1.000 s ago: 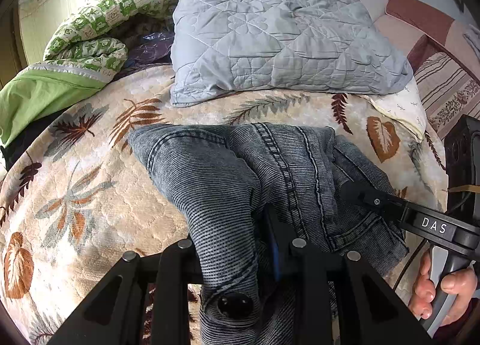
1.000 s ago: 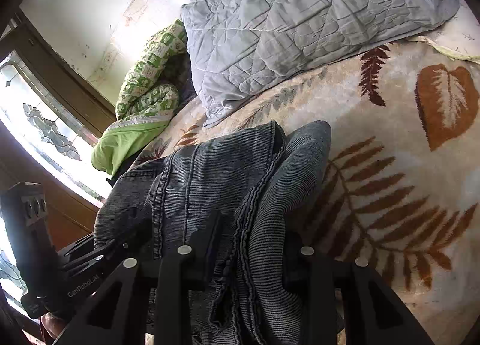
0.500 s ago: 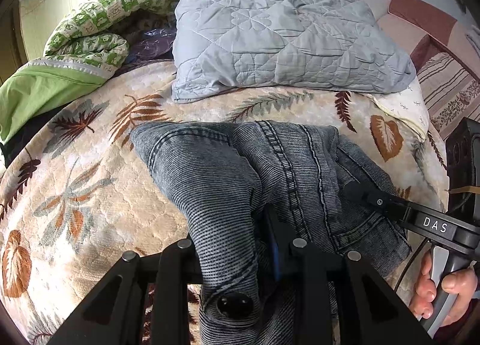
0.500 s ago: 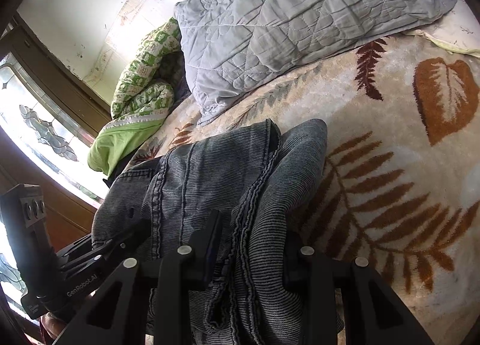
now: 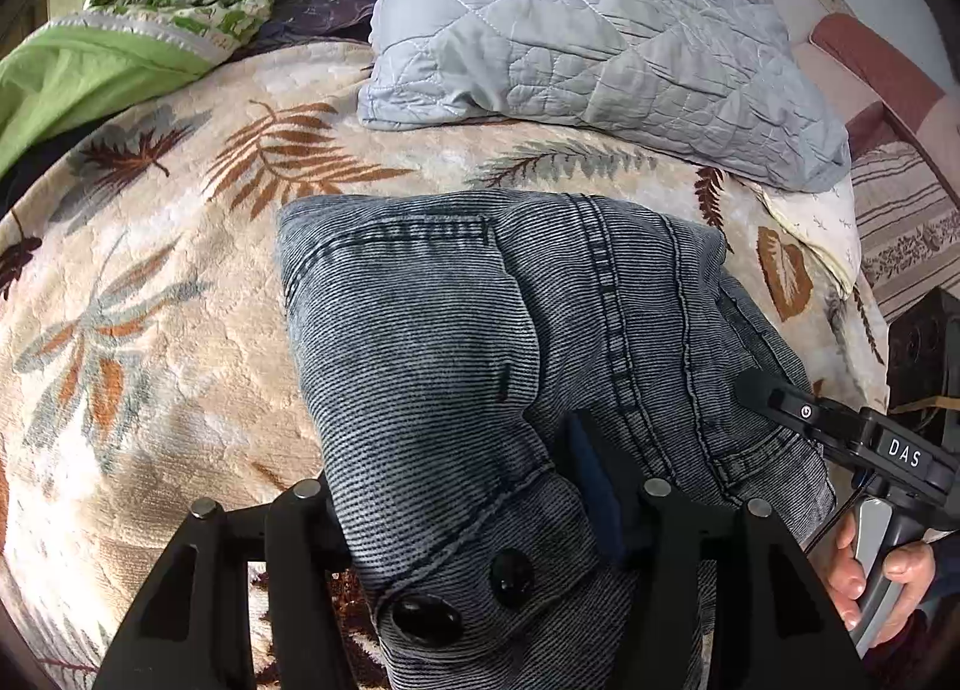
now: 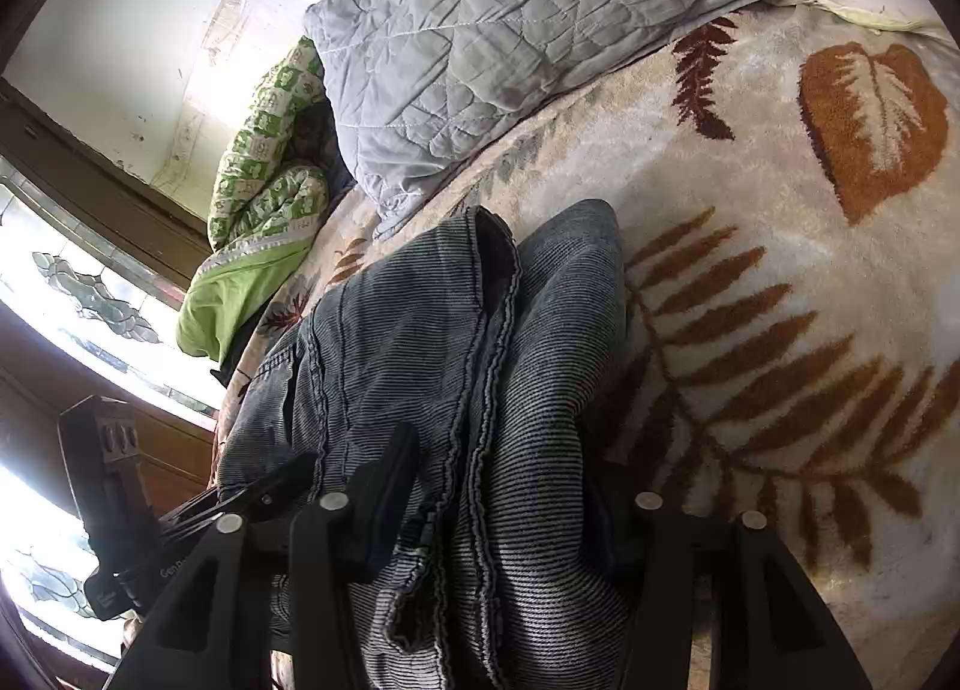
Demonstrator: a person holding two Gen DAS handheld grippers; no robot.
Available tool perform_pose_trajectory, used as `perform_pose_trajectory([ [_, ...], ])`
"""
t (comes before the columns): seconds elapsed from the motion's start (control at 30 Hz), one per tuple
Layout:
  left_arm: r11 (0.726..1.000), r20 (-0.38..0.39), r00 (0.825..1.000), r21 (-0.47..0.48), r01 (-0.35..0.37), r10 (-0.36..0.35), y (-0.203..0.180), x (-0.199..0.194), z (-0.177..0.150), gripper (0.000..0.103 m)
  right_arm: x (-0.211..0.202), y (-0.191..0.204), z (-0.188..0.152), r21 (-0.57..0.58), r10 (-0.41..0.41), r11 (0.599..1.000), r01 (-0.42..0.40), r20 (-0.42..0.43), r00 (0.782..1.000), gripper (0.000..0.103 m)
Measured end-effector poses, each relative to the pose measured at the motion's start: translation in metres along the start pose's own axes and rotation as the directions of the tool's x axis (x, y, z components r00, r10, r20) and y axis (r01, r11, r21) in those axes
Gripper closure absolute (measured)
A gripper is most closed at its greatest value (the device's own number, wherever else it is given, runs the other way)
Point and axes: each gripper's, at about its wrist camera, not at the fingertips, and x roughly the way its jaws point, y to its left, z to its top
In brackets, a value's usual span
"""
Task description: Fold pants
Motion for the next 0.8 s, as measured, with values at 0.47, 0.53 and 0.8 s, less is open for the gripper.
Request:
perform_pose_trajectory([
  [0.47, 0.967, -0.034, 0.972, -0.112, 0.229, -0.234, 0.018, 0.008, 0.003, 0.066, 0.01, 0.011, -0.004, -0.068, 0.052, 0.996, -0.052, -0.004, 0.999, 0.059],
  [0.53, 0.969, -0.015, 0.973, -0.095, 0.229, -0.231, 0.015, 0.003, 0.005, 0.072, 0.005, 0.017, -0.004, -0.097, 0.045, 0.994, -0.043, 0.018, 0.999, 0.063],
  [0.8, 0.975, 0.038, 0.976, -0.057, 0.214, -0.212, 0.006, -0.017, 0.01, 0.074, -0.016, 0.041, -0.007, -0.182, 0.058, 0.982, -0.039, 0.104, 0.993, 0.064],
])
